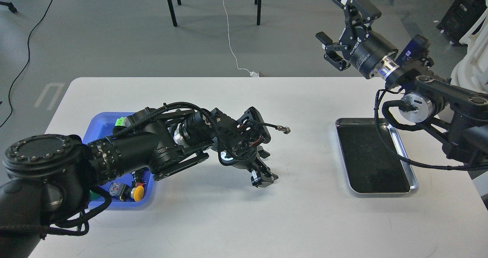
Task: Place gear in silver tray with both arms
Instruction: 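Open the left gripper to set the gear on the table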
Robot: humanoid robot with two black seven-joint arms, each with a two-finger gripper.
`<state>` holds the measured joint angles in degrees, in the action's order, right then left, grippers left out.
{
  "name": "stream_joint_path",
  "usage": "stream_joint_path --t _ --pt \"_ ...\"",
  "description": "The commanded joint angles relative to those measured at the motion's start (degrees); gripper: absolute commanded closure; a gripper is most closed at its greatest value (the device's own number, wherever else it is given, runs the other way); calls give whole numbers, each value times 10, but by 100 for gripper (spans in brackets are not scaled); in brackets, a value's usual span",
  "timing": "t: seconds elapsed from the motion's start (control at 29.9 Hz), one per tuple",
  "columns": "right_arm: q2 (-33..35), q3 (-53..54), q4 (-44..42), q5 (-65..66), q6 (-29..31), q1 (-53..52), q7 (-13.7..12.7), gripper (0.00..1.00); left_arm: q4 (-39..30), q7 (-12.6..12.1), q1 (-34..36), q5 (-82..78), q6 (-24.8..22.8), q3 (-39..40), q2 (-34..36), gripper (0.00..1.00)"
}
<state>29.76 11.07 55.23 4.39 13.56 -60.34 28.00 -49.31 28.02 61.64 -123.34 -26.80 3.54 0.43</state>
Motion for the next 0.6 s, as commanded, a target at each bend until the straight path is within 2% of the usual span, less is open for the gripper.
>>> stream_joint_path --t 0.0,0.13,0.27,0.43,0.57 --pt "18 1 4 0 2 12 0 1 -39 0 4 67 6 9 61 7" --pt "41 1 7 1 10 30 0 1 -43 0 -6 206 60 31 158 4" --pt "47 -1 9 26 31 58 0 1 -43 0 -53 440 121 61 250 3" --pt "46 -12 8 201 46 58 0 1 -51 0 -148 753 125 150 315 2" --pt "43 -52 16 350 68 27 0 1 -55 0 -230 836 127 261 315 2"
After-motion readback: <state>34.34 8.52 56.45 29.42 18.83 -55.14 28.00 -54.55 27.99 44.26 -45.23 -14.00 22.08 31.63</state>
